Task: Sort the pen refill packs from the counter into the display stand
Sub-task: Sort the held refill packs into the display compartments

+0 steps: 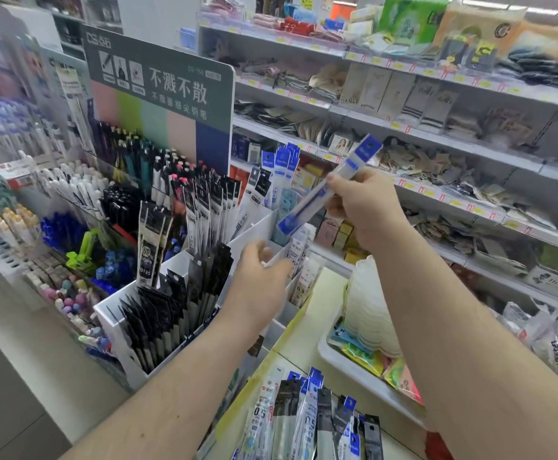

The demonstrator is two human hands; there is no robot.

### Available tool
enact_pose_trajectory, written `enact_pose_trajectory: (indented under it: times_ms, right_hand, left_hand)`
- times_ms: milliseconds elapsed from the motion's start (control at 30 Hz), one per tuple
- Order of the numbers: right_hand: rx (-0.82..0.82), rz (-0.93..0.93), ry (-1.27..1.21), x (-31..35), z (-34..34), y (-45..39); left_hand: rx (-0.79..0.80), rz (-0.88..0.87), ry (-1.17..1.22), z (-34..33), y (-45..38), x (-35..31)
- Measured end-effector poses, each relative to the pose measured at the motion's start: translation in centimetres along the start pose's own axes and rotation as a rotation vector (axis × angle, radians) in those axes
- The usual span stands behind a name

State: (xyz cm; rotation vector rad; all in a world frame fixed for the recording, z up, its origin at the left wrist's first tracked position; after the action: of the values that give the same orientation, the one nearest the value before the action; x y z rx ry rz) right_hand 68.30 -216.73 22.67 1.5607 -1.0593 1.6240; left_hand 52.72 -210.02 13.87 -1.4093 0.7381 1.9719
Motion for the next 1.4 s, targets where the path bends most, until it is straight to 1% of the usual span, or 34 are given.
enact_pose_trajectory:
  times_ms: [67,100,233,333,500,667,833,1000,1100,1167,1333,1400]
  right_hand:
    - [0.001,0.081,0.052,0.2,-1.0,-1.5]
    - [0.013,0.112,0.087,0.0,-1.4,-2.3]
    - [0.045,0.173,0.215,-0.9,-2.9,-5.3]
    - [0.072,0.206,0.306,-1.2,-3.9,-6.6]
    - [0.131,0.269,0.379,-1.4,-5.0,-7.3]
    - [0.168,0.325,0.465,-1.2,-5.7,-7.8]
    - [0.220,0.353,0.591,-2.2,-6.7,-7.9]
    - [0.213,0.243,0.658,-3.0,-7.0,-8.6]
    - [0.210,0.225,0.697,-3.0,-7.6,-8.8]
    - [0.184,0.231,0.664,-2.7,-7.7,-9.0]
    - [0.066,0.343,0.367,-0.3,-6.8,-9.2]
    - [0.121,0.302,0.373,-0.3,-7.0,-8.8]
  left_hand:
    - [-0.013,-0.046,-0.031,-0.1,-0.9,-0.8]
    - [-0.018,-0.072,-0.084,-0.2,-1.5,-1.1]
    - [0.035,-0.115,-0.492,-0.8,-4.2,-2.0]
    - [0.067,-0.063,-0.725,-1.3,-5.9,-1.7]
    - [0.076,-0.017,-0.824,-1.3,-6.8,-1.2]
    - [0.070,0.002,-0.825,-1.6,-6.9,-1.2]
    - [0.042,0.006,-0.734,-1.8,-7.1,-1.0]
    - [0.016,0.014,-0.642,-1.9,-7.2,-1.4]
    - [0.017,0.014,-0.611,-1.9,-7.1,-1.4]
    - [0.015,0.008,-0.594,-1.9,-7.1,-1.2]
    - [-0.012,0.002,-0.511,-1.8,-7.2,-0.6]
    - [-0.021,0.003,-0.428,-1.8,-7.2,-0.3]
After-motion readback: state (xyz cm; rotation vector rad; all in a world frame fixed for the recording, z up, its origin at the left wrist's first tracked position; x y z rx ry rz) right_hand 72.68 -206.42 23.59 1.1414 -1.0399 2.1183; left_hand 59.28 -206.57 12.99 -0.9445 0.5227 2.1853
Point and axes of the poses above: each hand's wrist, its own y-axis away from the middle knuckle, its own z-axis out of the back of the hand, x = y × z, the point moved 2 cm from there along -y, towards the middle knuckle, and after that the axes turned 14 degrees about -y, right-handed, at the moved point
